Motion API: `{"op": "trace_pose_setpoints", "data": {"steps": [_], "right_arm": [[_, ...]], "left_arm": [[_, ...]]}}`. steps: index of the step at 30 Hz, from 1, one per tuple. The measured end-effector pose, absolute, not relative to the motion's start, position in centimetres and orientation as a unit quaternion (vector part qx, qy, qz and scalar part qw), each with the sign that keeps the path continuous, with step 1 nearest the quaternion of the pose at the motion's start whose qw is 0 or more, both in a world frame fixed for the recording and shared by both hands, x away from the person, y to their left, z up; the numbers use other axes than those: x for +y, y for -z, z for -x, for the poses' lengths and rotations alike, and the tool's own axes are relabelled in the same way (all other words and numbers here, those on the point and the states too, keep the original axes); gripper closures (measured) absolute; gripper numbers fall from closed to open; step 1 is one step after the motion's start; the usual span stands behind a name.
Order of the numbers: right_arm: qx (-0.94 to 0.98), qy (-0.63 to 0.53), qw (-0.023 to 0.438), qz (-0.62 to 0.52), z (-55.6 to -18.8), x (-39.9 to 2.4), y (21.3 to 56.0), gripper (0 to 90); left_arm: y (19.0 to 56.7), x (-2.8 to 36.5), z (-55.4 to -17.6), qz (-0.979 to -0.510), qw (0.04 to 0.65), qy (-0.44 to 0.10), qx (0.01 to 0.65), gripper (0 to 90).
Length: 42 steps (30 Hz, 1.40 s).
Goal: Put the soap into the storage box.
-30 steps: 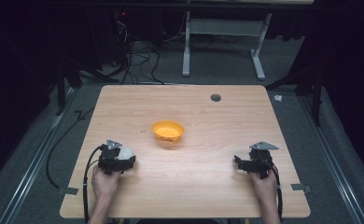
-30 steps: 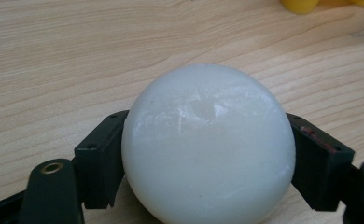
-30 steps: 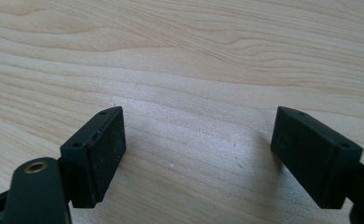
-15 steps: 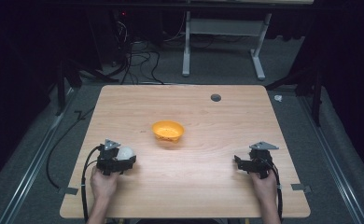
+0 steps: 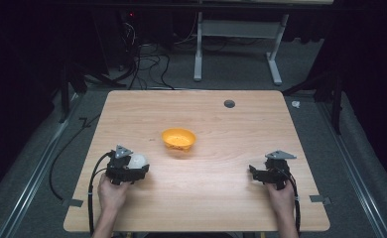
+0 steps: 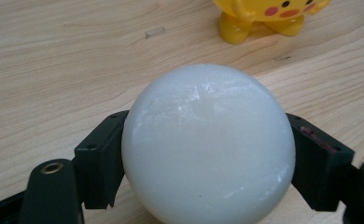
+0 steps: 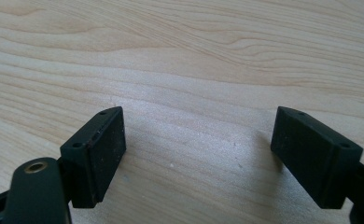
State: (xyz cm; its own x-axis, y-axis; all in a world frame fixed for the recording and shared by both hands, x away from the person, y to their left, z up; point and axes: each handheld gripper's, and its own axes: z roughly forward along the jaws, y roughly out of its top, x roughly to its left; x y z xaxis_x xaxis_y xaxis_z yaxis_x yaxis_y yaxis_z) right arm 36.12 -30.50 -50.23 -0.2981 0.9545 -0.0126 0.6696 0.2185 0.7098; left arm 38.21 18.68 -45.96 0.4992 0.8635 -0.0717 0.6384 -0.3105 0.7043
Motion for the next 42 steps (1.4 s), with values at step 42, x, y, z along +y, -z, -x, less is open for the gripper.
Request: {"op": "trace_pose_setpoints", "data": {"steps": [42], "right_arm": [[0.745, -0.307, 0.232, -0.545, -36.1, -30.5, 50.2, 18.8]], "left_arm": [[43.1, 15.1, -40.0, -0.812, 0.374, -0.164, 0.417, 23.4]]}}
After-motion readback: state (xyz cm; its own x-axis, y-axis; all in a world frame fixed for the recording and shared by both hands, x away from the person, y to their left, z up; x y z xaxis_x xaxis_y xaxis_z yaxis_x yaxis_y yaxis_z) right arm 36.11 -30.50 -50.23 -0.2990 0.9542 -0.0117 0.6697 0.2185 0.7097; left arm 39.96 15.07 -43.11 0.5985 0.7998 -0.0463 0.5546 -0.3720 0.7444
